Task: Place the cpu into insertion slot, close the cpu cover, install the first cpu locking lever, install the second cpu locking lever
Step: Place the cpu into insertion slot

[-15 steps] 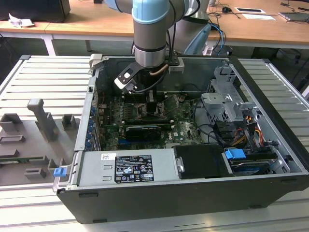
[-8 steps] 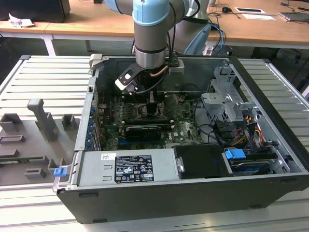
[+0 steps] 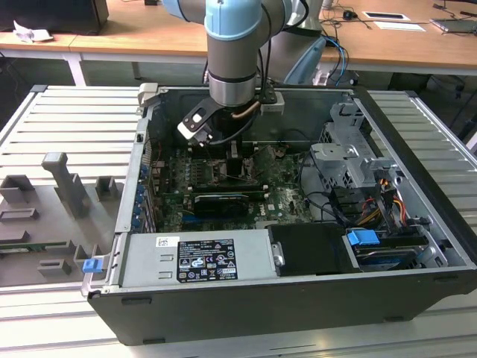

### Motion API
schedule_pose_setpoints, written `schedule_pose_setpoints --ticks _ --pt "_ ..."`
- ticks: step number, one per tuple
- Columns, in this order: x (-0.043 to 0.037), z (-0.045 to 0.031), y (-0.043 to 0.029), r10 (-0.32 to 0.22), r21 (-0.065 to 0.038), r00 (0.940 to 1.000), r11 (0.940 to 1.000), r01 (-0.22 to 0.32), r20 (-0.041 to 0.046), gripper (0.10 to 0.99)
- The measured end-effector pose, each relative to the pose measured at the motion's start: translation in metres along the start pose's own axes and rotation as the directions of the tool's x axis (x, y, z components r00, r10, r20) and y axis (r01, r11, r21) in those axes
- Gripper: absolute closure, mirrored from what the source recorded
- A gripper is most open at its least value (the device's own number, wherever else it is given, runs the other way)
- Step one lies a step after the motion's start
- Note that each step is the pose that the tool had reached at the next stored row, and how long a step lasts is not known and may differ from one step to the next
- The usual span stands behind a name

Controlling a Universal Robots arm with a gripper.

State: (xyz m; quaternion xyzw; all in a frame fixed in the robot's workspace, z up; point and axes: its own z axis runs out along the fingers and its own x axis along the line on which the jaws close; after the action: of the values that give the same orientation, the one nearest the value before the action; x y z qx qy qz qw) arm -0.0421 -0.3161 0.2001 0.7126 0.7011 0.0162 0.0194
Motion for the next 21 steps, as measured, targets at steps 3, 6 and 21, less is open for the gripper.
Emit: schedule_pose_setpoints --ticks 3,6,21 --pt "0.0008 0.0001 0.0009 0.0 0.001 1.0 1.0 0.0 -0.0072 0.475" --pt "0.002 0.0002 0.0025 -0.004 0.001 0.9999 1.0 0.004 -0.0097 0.475" --pt "0.0011 -0.0316 0.0042 -0.005 0.002 0.9999 1.0 0.005 0.0088 0.62"
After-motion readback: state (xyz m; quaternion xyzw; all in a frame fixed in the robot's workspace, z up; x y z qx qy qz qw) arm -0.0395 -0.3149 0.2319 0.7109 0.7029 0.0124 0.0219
